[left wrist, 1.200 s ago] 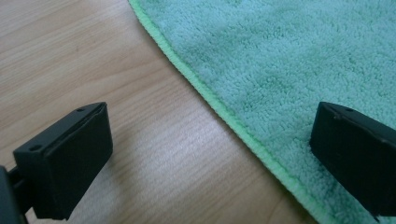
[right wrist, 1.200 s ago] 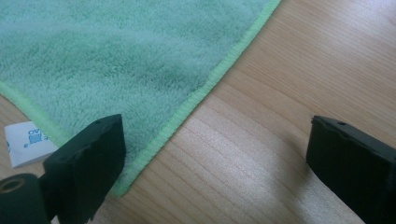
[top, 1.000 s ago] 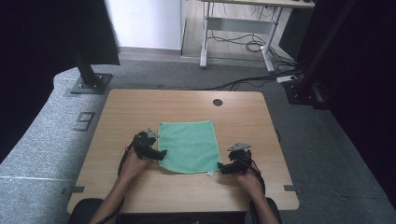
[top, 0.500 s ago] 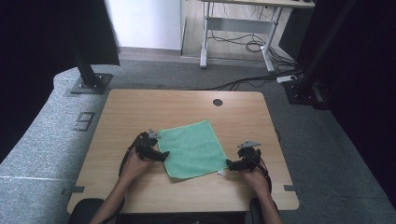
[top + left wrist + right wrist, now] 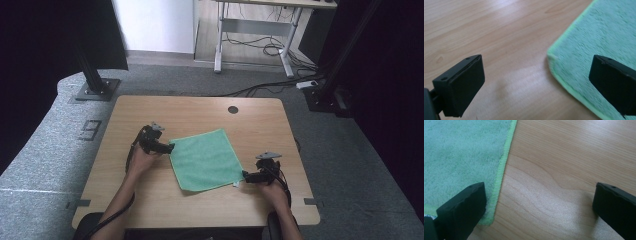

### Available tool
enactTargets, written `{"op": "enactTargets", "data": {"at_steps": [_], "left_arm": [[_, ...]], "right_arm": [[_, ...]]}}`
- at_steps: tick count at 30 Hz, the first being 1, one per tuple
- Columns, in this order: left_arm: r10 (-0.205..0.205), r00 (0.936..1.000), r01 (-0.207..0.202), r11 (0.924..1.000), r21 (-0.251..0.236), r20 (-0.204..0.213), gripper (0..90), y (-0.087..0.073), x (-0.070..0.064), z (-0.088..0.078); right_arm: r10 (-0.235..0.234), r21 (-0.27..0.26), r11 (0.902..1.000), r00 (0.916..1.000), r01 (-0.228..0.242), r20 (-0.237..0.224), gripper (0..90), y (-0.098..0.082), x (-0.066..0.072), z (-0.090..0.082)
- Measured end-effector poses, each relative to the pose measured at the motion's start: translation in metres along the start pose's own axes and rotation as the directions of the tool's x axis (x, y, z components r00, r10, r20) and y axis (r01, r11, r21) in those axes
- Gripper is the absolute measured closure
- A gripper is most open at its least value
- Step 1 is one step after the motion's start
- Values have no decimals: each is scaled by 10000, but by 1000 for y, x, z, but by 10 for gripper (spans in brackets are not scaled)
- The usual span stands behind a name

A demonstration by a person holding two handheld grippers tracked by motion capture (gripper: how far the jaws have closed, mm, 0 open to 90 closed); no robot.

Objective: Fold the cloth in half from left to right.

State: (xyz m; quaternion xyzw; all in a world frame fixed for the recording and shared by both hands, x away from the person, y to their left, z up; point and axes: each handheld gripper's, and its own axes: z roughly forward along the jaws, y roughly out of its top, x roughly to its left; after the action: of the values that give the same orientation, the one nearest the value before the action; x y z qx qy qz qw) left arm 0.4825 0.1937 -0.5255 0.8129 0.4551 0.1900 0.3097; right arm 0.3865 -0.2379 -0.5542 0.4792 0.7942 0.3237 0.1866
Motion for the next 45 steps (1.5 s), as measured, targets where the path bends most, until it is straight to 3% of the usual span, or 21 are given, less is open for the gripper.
{"op": "enactTargets", "data": {"at_steps": [12, 15, 23, 29, 38, 45], "left_arm": [[-441, 9986, 451, 9984, 354, -276, 8, -2, 12, 25], [-728, 9972, 731, 9971, 227, -138, 1, -5, 13, 27], [-729, 9973, 732, 9971, 195, -124, 0, -5, 14, 27], [-752, 9970, 755, 9970, 191, -153, 0, -5, 13, 27], [-784, 9967, 788, 9967, 191, -185, 0, -6, 13, 26], [-788, 9967, 792, 9967, 191, -192, 0, -6, 13, 26]], "right_arm": [[-75, -151, 9999, 10000, 74, -53, 0, -1, -1, 0], [-78, -170, 9998, 10000, 77, -62, 0, -2, -1, 0], [-79, 0, 10000, 9999, 79, -92, 0, 0, 1, -2], [-366, -327, 9989, 9981, 350, -504, 4, 7, 7, -10], [-1004, -499, 9943, 9832, 938, -1526, 46, 20, 31, -13], [-1633, -548, 9864, 9615, 1550, -2211, 69, 29, 57, -9]]}}
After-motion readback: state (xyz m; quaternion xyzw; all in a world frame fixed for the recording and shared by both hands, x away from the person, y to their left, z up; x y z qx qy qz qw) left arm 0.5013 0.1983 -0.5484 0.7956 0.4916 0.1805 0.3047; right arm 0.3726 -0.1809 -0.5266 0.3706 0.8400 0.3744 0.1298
